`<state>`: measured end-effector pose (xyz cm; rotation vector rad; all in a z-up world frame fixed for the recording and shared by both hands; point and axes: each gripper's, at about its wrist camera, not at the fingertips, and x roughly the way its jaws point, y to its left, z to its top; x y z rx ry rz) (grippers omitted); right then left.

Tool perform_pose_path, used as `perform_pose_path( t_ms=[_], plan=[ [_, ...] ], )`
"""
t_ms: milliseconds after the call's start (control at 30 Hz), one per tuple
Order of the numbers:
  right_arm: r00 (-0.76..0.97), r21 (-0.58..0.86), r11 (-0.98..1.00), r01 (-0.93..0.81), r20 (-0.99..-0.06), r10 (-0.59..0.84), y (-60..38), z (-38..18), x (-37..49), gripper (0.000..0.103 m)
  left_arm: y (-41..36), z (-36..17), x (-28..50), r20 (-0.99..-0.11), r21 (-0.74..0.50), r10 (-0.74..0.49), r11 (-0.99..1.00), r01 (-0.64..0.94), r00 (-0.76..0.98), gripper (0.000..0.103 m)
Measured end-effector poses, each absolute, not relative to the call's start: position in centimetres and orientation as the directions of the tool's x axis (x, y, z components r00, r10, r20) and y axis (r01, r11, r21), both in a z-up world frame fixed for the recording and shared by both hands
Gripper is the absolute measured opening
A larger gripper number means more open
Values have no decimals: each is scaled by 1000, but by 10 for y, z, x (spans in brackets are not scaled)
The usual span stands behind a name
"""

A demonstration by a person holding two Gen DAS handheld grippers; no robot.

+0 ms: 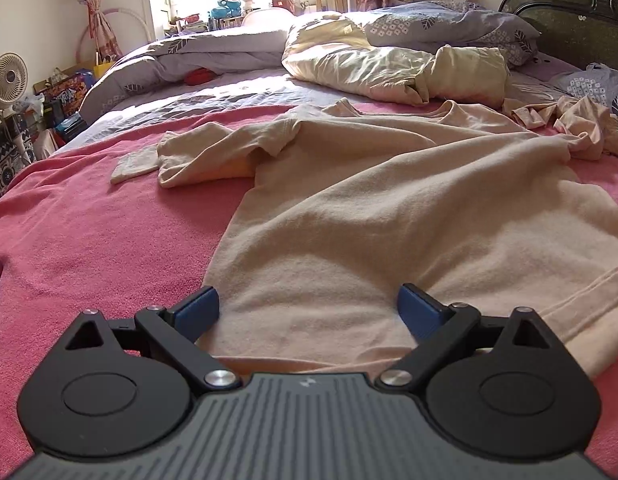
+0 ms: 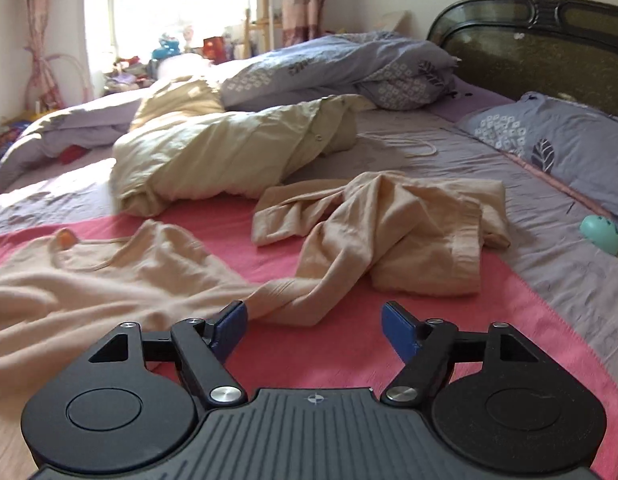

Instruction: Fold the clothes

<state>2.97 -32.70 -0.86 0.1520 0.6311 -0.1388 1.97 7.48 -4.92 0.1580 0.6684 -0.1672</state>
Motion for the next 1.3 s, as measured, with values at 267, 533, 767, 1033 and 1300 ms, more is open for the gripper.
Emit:
perform_pose_path(
  t_ms=[267,533,767,1033,1300],
  plan=[
    [735,70,972,-225,-643,216,-240,-21,-65,72,75,-39,11,-646,125,-87,968,217,759,97],
    [591,-70,840,-538,-741,317,-200,0,-98,14,97,-14,-48,-607,295,-71,905,307,791,97],
    [618,-56,908,-415,-750,236,-229,-4,-110,32,104,-11,-39,-586,340,5,909,240,810,98],
    [698,423,902,85,-672,249,-263,-36,-49,36,100,1,-50,-548,323,-33,913,248,836,98],
    [561,455,845,-282,-636,530,-229,-16,-58,9,106,25,-9,-488,266,59,960,84,871,99]
  ],
)
